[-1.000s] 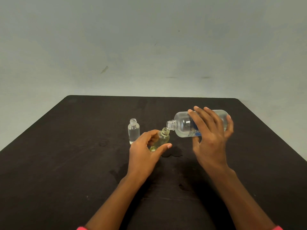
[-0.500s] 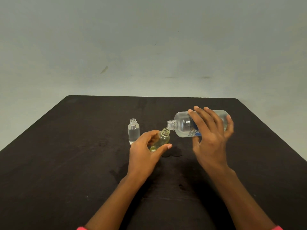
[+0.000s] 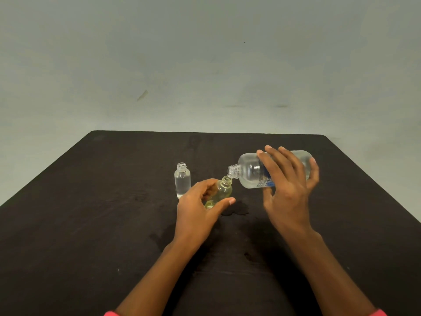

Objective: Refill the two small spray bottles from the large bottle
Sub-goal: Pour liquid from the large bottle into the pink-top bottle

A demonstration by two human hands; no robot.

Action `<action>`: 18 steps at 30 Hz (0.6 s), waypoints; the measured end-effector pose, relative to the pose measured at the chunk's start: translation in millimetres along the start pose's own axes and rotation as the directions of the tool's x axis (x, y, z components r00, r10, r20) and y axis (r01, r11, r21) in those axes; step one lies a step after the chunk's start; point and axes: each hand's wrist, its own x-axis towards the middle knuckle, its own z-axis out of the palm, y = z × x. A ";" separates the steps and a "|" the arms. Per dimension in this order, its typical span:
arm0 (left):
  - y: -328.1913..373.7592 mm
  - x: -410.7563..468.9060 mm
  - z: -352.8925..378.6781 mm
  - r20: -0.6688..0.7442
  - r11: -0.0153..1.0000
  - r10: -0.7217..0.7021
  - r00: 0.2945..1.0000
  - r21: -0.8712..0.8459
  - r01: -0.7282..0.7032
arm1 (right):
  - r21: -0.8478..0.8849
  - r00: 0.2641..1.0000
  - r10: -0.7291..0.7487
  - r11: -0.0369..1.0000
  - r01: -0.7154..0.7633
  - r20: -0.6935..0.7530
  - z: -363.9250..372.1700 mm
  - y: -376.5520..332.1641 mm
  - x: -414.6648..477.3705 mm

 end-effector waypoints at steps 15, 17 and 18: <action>-2.0 0.3 0.0 0.010 1.000 0.001 1.000 0.002 -0.001 | 0.003 1.000 0.003 1.000 -0.003 0.016 0.8 0.2 0.2; -2.1 0.2 0.1 0.013 1.000 0.002 1.000 0.004 -0.002 | 0.003 1.000 0.004 1.000 -0.004 0.016 0.7 0.1 0.1; -2.0 0.0 0.0 0.014 1.000 0.004 1.000 0.006 -0.004 | 0.004 1.000 0.003 1.000 -0.003 0.015 0.7 0.2 0.0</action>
